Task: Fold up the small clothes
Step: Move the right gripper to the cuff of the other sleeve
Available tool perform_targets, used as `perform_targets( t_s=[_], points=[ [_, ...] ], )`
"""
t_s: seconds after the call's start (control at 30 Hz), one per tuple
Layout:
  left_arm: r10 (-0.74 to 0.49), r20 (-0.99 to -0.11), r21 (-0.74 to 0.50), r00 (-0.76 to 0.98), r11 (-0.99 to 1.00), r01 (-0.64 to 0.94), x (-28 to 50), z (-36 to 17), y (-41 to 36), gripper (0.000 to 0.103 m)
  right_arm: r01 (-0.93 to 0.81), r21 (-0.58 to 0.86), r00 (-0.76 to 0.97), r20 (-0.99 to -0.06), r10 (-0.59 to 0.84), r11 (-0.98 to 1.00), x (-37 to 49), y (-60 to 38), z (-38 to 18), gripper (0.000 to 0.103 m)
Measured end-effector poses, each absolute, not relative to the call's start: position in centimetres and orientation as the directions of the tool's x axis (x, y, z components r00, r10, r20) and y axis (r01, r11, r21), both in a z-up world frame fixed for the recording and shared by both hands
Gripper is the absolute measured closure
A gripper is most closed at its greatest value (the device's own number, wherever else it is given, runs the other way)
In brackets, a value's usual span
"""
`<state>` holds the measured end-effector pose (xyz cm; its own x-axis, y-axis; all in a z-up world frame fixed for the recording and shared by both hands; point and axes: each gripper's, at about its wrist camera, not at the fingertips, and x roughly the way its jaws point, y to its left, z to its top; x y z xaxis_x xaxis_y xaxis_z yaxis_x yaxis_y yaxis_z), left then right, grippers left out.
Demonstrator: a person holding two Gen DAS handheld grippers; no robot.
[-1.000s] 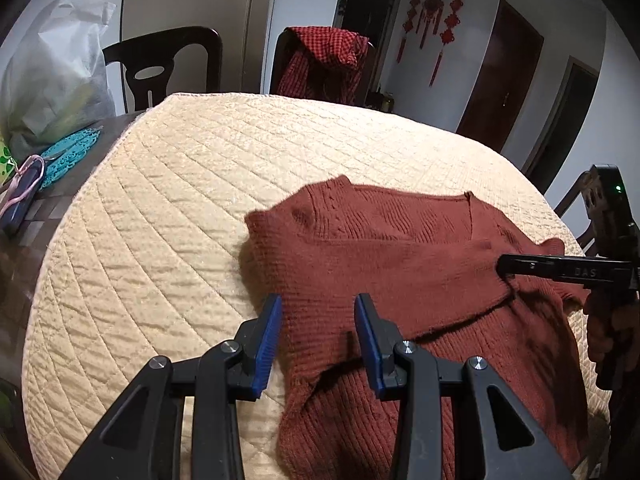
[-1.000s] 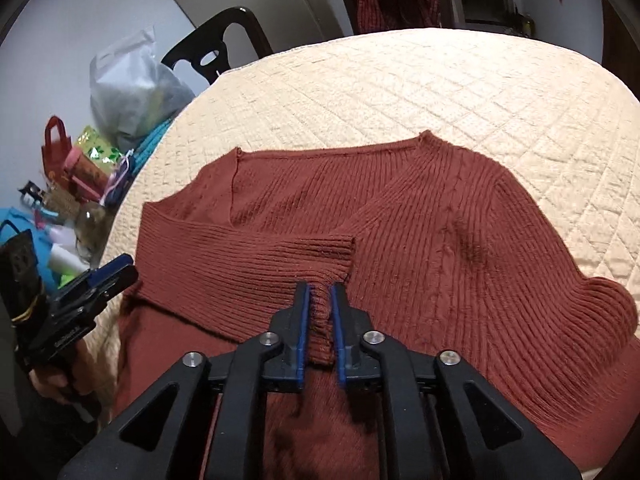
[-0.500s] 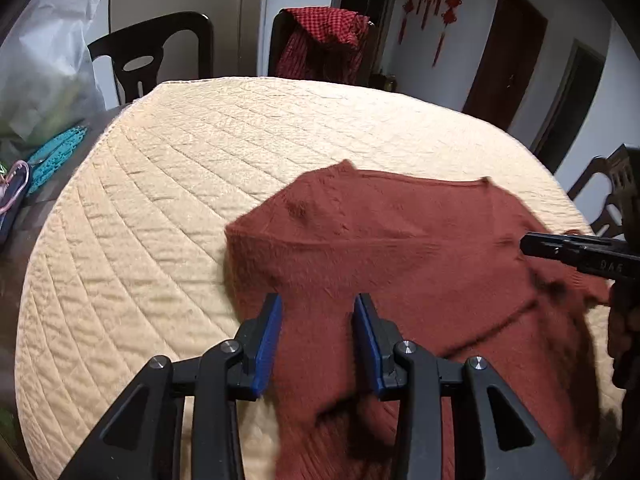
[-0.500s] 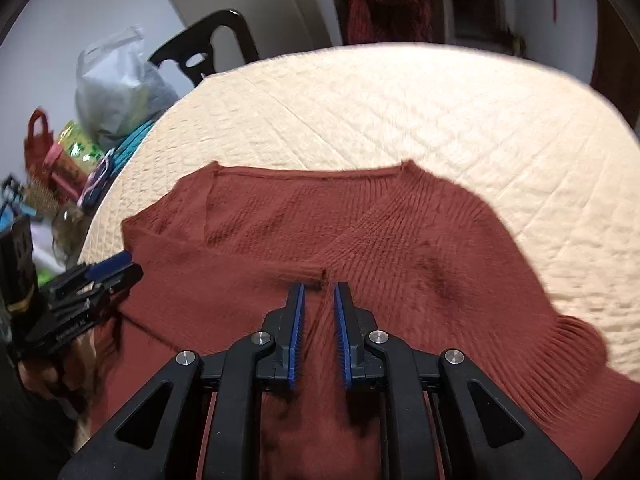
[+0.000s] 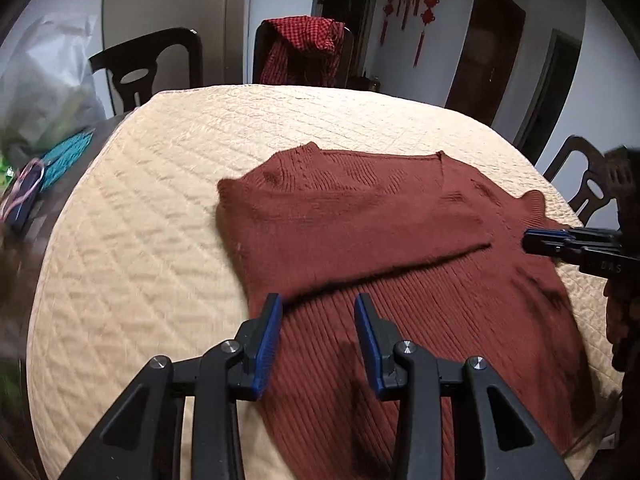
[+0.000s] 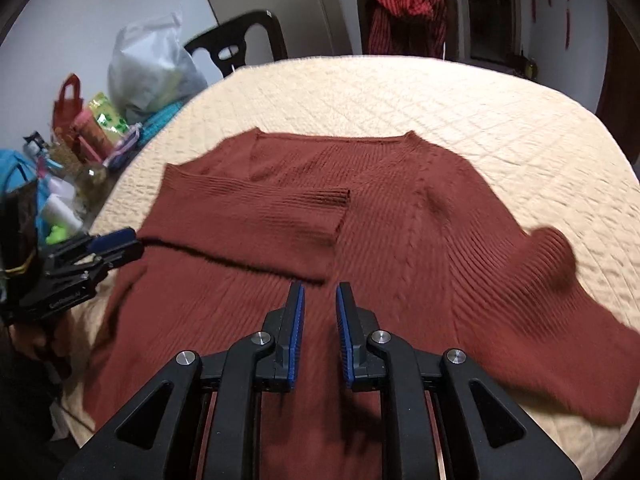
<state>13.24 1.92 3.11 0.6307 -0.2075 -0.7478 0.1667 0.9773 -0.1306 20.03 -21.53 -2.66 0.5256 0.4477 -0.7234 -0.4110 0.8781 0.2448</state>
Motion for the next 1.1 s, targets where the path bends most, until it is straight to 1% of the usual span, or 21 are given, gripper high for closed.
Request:
perform_targets(
  t_s=[0.17, 0.23, 0.27, 0.3, 0.33, 0.57, 0.97, 1.03, 1.07, 1.1],
  points=[
    [-0.195, -0.715, -0.128, 0.672, 0.981, 0.148, 9.7, 4.6, 1.8, 0.063, -0.398, 0.255, 0.576, -0.679, 0.456, 0.881, 15.8, -23.2, -1.6, 0.082],
    [-0.185, -0.693, -0.126, 0.697, 0.983, 0.136, 8.1, 5.3, 1.8, 0.062, -0.39, 0.249, 0.602, -0.66, 0.45, 0.887, 13.7, -24.5, -1.2, 0.075],
    [-0.185, -0.677, -0.131, 0.712, 0.983, 0.131, 7.3, 5.6, 1.8, 0.058, -0.387, 0.249, 0.617, -0.646, 0.45, 0.888, 12.5, -25.1, -1.0, 0.069],
    [-0.184, -0.668, -0.134, 0.721, 0.983, 0.126, 6.7, 5.8, 1.7, 0.056, -0.376, 0.252, 0.632, -0.634, 0.445, 0.892, 11.5, -25.7, -1.0, 0.067],
    [-0.184, -0.661, -0.138, 0.727, 0.983, 0.123, 6.1, 5.8, 1.6, 0.054, -0.363, 0.256, 0.641, -0.629, 0.439, 0.896, 10.8, -26.1, -1.0, 0.067],
    [-0.204, -0.669, -0.159, 0.715, 0.979, 0.13, 4.8, 4.9, 0.6, 0.054, -0.251, 0.305, 0.659, -0.641, 0.393, 0.919, 8.9, -28.8, -2.8, 0.067],
    [-0.205, -0.677, -0.155, 0.707, 0.979, 0.135, 5.7, 4.5, -0.7, 0.054, -0.183, 0.351, 0.659, -0.649, 0.379, 0.918, 9.5, -31.0, -4.3, 0.067],
    [-0.202, -0.677, -0.15, 0.708, 0.979, 0.136, 6.0, 4.5, -0.8, 0.054, -0.154, 0.359, 0.664, -0.652, 0.366, 0.92, 9.8, -31.5, -4.5, 0.062],
    [-0.2, -0.677, -0.146, 0.708, 0.98, 0.137, 6.3, 4.5, -0.9, 0.054, -0.14, 0.363, 0.667, -0.653, 0.359, 0.921, 10.0, -31.7, -4.7, 0.057],
    [-0.198, -0.679, -0.143, 0.707, 0.98, 0.138, 6.5, 4.4, -1.0, 0.054, -0.122, 0.376, 0.671, -0.651, 0.356, 0.919, 10.3, -32.2, -4.8, 0.057]
  ],
)
